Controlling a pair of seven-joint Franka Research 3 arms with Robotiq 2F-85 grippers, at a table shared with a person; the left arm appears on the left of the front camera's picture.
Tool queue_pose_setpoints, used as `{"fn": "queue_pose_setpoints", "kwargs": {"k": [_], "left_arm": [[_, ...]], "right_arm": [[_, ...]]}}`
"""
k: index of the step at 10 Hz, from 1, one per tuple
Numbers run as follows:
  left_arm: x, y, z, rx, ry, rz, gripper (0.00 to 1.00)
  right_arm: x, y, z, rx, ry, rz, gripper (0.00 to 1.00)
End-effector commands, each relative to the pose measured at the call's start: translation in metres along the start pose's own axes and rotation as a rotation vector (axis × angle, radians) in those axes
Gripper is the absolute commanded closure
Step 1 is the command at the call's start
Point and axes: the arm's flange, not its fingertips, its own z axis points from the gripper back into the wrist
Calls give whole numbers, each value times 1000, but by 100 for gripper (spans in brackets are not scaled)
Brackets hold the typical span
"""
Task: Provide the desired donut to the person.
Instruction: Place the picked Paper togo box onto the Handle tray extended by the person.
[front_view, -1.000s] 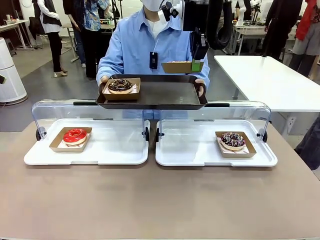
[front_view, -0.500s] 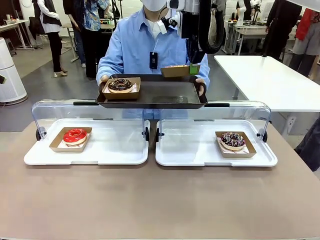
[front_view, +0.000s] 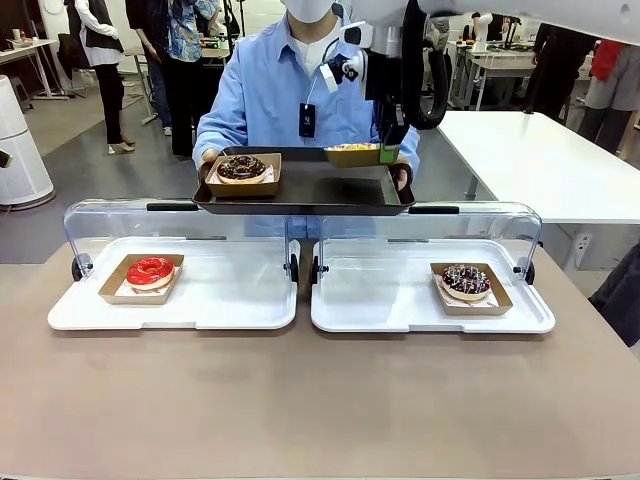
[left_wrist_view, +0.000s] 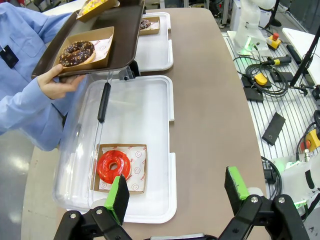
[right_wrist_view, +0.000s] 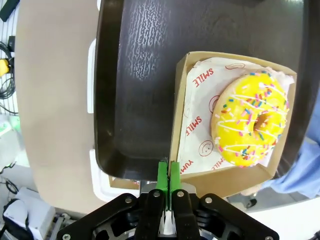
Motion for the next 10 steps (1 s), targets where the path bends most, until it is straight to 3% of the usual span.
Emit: {"fn": "queue_pose_setpoints", "kwargs": {"k": [1,5,6,7,8,9,10], "left_arm": [[1,-1,1,10,-10,3,0],[1,-1,1,10,-10,3,0],[1,-1,1,10,-10,3,0],[1,-1,1,10,-10,3,0],[1,-1,1,10,-10,3,0],[1,-1,1,10,-10,3,0],[1,-1,1,10,-10,3,0]], "right_arm": [[-1,8,-19,-3,0,-2,98],[-2,6,-39,12,6,-42,98],[-2,5,-39,26,-3,-44,93],[-1,6,-39,30,-11,-42,39],[-1,6,-36,28,-20,-45,33],[0,6,-33,24,-26,-45,0],[-1,6,-32,25,-29,-49,0]]}}
